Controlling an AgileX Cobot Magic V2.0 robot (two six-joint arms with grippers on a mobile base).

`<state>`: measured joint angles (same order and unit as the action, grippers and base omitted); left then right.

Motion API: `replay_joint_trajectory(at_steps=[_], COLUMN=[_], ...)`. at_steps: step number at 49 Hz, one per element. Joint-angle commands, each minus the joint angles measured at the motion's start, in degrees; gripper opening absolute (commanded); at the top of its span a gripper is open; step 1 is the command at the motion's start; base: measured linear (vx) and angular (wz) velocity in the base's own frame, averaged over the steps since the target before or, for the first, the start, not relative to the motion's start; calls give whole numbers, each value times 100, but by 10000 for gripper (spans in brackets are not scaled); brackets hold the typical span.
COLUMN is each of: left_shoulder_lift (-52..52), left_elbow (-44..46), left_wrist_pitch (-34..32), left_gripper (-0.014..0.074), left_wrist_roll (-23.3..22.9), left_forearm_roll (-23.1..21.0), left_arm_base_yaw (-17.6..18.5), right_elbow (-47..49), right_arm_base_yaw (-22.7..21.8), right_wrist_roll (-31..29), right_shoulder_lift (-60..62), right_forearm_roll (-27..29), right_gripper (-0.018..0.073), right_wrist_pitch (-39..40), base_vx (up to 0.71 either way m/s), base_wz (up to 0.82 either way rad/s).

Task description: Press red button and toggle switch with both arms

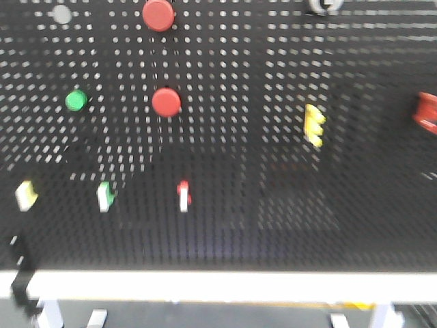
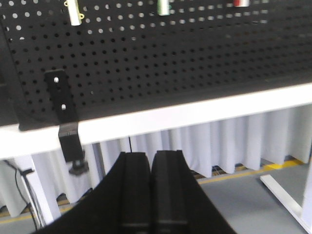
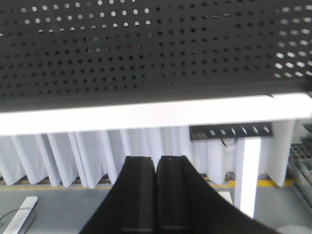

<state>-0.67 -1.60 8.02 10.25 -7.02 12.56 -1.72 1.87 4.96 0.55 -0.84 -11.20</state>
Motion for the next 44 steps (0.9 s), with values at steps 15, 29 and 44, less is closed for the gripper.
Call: replay_joint_trajectory(at_steps=[15, 29, 44], left_shoulder_lift=[-93, -93, -93], left_elbow=[-194, -194, -190], left_wrist_pitch=[-481, -481, -479], left_gripper=[2, 2, 2], left_wrist_roll=[-41, -20, 78], left_forearm_roll=[-13, -4, 5], left_arm_base_yaw=[3, 3, 3], right_elbow=[-65, -65, -65], right_arm_base_yaw=[-39, -39, -39], right_wrist_roll=[-20, -20, -21], right_shoulder_lift=[100, 100, 100], right_forearm_roll=[-59, -59, -67], right_gripper=[-3, -3, -3], right_wrist_pitch=[423, 423, 421], base_vx=[27, 9, 2], base_wz=[-1, -4, -2])
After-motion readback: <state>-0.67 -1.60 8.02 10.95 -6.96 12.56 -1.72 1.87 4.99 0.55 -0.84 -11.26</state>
